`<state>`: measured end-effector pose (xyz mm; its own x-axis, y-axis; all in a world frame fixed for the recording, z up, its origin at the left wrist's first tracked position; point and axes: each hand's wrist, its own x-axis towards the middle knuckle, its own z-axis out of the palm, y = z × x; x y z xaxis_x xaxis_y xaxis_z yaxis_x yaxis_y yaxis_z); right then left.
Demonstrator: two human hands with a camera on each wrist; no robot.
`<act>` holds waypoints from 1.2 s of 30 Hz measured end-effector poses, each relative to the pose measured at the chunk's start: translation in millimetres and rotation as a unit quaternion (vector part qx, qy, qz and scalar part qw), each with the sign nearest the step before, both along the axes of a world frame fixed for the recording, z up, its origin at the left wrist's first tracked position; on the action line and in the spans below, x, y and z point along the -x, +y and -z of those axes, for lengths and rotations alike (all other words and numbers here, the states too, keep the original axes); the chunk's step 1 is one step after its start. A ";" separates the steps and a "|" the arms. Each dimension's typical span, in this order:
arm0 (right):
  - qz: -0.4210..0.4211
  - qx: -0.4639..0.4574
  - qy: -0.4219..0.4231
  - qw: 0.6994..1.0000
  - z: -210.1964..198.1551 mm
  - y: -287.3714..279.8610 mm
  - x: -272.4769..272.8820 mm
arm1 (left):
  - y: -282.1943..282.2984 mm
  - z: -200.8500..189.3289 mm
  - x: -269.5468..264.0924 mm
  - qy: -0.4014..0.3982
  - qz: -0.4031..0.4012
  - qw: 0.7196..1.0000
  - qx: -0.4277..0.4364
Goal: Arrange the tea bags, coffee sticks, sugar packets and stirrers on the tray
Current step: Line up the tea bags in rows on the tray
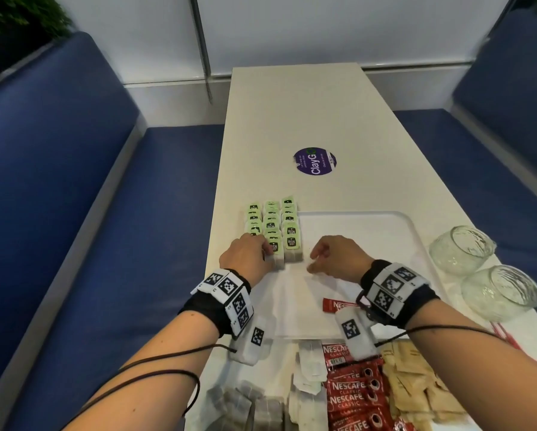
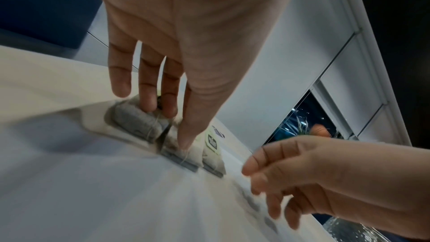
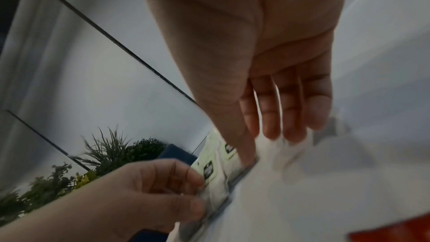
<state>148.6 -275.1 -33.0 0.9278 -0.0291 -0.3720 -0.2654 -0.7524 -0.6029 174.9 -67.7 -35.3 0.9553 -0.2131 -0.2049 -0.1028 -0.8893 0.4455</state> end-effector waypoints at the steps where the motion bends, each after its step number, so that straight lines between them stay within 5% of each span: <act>1: -0.028 0.020 0.021 0.999 -3.6 -7.5 5.9 | 0.7 -1.4 2.4 -0.004 -0.003 1.000 0.002; 5: -0.111 0.082 0.085 0.987 -9.0 -23.3 37.3 | 2.7 -8.1 18.7 -0.006 -0.004 1.000 0.007; 12: -0.093 0.113 0.054 0.988 -8.3 -17.7 73.5 | 4.5 -22.9 70.9 0.002 0.035 0.999 0.022; 18: -0.082 0.055 0.022 0.995 -30.6 -15.0 104.3 | 0.7 -24.2 115.8 0.136 0.101 0.983 -0.076; 22: -0.148 0.039 0.108 0.982 -35.9 -10.5 134.1 | -9.3 -16.9 136.9 0.190 0.087 0.972 -0.103; 28: -0.160 0.062 -0.027 0.985 -18.0 19.8 157.6 | -5.1 -11.1 148.2 0.192 0.067 0.975 -0.090; 36: -0.205 0.129 -0.054 0.969 -9.8 48.0 160.5 | 9.5 -6.0 154.5 0.136 0.048 0.988 -0.059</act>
